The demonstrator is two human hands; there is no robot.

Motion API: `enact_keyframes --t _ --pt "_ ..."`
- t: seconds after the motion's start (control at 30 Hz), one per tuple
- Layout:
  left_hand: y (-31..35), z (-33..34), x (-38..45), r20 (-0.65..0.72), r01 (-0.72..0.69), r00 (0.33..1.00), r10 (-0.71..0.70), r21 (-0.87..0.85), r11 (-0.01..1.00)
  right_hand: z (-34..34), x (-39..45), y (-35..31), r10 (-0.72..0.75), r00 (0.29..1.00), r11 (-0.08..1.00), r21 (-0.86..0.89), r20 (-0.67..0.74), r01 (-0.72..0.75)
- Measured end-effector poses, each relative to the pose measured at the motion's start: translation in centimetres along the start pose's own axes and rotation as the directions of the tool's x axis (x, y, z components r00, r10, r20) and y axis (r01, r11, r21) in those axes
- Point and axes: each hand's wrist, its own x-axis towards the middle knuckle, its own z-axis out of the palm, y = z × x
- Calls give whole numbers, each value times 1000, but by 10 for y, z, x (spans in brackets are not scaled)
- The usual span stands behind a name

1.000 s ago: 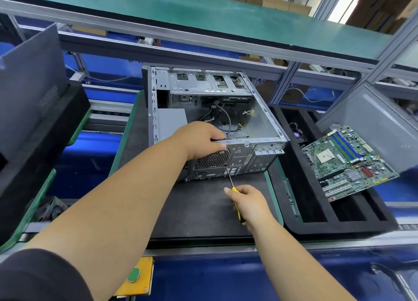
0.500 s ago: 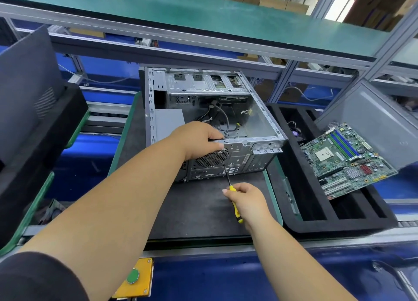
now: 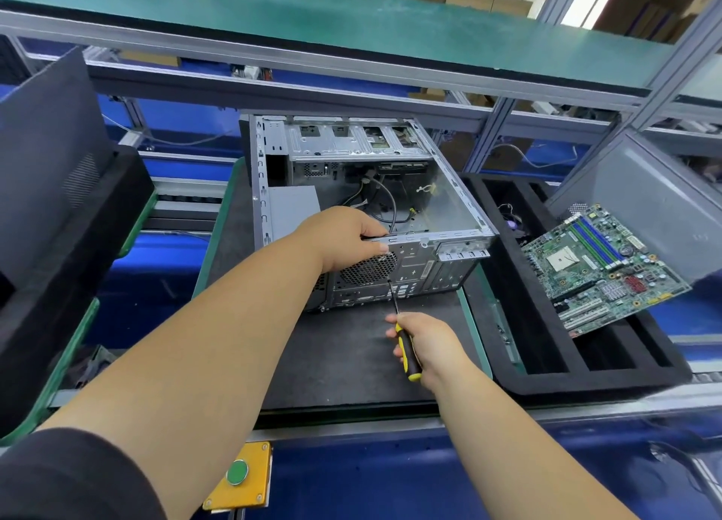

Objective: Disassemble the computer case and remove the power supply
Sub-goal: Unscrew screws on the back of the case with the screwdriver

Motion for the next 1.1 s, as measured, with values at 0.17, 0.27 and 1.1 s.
enact_keyframes --t 0.17,0.27,1.1 --pt "0 0 0 -2 11 1000 -11 19 1000 0 -2 8 -126 988 990 -77 -92 119" --pt "0 1 0 5 14 1000 -14 29 999 0 -2 6 -153 981 977 -165 -120 132" --pt "30 -10 44 343 224 921 -187 -70 972 19 36 -8 -71 988 890 438 -134 124"
